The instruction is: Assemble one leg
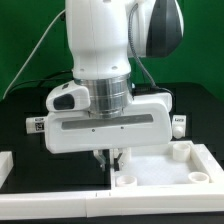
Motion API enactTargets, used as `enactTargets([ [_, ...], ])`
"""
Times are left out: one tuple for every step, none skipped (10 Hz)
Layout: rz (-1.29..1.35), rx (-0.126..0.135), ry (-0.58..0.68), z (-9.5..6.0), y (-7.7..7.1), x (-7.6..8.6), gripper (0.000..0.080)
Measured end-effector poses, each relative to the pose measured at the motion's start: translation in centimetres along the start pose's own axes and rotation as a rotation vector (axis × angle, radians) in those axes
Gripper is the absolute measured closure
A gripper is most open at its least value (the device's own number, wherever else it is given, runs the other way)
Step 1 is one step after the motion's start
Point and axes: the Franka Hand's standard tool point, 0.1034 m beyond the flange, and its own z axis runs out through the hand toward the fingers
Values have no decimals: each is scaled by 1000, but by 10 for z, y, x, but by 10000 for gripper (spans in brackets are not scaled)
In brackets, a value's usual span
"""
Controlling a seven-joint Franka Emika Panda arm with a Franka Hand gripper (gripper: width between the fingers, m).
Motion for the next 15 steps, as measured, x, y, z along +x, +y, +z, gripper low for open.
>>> enactTargets([
  [16, -6, 0, 0, 0, 0, 747],
  [26, -14, -3, 0, 0, 0, 745],
  [15, -21, -3, 0, 1, 0, 745],
  [6, -21, -2, 0, 1, -1, 745],
  [5, -21, -2, 0, 1, -1, 738],
  [5, -21, -2, 0, 1, -1, 738],
  [7, -18, -8, -2, 2, -2, 567],
  [26, -6, -29, -14, 8, -7, 384],
  [47, -1, -38, -25, 9, -14, 384],
  [75, 4, -54, -36, 5, -26, 248],
  [98, 6, -69, -44, 1, -35, 170],
  [147, 8, -73, -49, -4, -38, 156],
  [169, 8, -71, -52, -8, -40, 156],
  [150, 8, -73, -49, -6, -40, 156],
  [173, 7, -74, -49, -6, -40, 150],
])
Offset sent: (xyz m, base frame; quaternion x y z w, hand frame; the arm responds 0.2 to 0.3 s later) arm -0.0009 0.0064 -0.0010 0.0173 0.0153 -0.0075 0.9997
